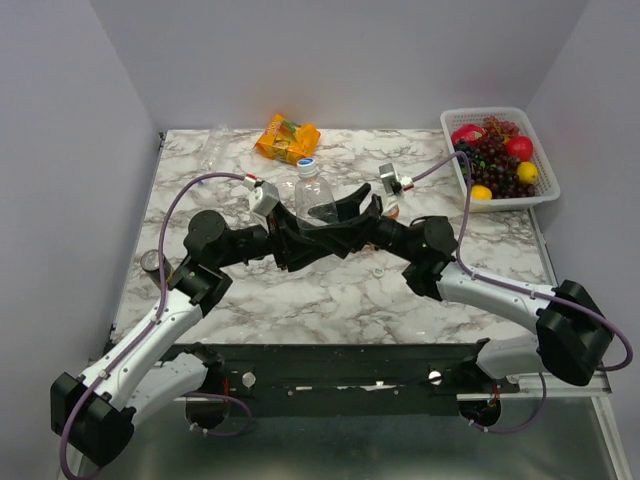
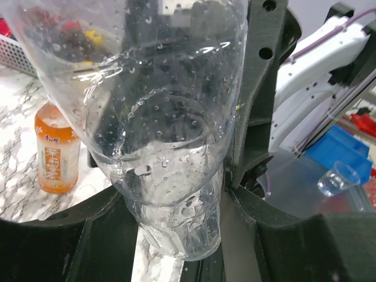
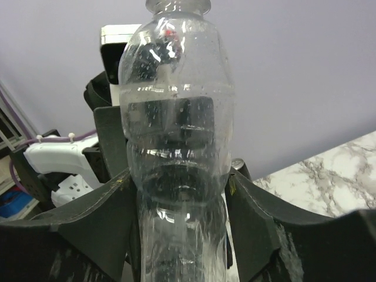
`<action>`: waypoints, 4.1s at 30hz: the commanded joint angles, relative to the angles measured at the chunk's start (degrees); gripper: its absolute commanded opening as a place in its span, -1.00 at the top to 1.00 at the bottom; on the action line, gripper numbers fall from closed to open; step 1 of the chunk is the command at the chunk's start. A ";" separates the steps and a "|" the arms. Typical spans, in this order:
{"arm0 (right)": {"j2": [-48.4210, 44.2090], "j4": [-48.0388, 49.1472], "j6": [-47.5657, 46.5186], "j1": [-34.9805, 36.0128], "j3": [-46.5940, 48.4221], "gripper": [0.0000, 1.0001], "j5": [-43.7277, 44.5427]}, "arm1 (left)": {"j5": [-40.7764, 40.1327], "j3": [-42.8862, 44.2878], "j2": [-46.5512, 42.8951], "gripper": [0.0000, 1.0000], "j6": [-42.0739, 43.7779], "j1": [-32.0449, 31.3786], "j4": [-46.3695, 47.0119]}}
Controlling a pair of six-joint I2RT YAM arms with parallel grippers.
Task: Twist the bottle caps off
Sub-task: Pass from the right arm to the left, then pass from the left arm to the right, then pass from the right arm to the left, then unscrew the bottle cap from the plastic bottle.
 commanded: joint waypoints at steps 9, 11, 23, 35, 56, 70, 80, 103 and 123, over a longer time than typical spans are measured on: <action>-6.72 -33.20 -12.99 0.70 11.79 -0.54 2.90 | -1.88 2.12 0.19 0.35 8.03 -0.52 -9.17; -7.77 -39.95 -14.58 0.70 13.20 -0.54 6.66 | -3.63 2.73 0.28 0.38 9.61 -0.96 -12.07; -13.31 -56.16 -21.36 0.79 18.30 -0.54 16.88 | -17.42 6.43 2.56 0.38 21.47 -9.39 -25.69; -12.79 -57.04 -21.53 0.70 18.30 -0.01 19.42 | -23.41 8.18 4.15 0.39 25.62 -13.97 -30.53; -13.40 -49.85 -12.40 0.70 14.09 0.99 15.48 | -27.72 6.60 0.28 -0.98 25.79 -14.59 -28.42; -11.74 -36.30 -2.81 0.70 8.99 0.99 9.50 | -22.19 5.29 -0.33 -0.27 25.54 -13.97 -25.53; -12.17 -55.67 -9.74 0.70 17.57 -0.32 21.34 | -34.11 6.34 1.33 0.15 26.67 -13.53 -29.91; -5.05 -60.91 -13.10 0.79 23.31 -0.16 21.89 | -39.14 8.19 3.53 0.17 27.64 -13.62 -33.43; -5.14 -53.80 -17.40 -3.51 20.68 0.99 2.84 | -25.45 8.36 1.16 0.10 29.40 -13.27 -32.03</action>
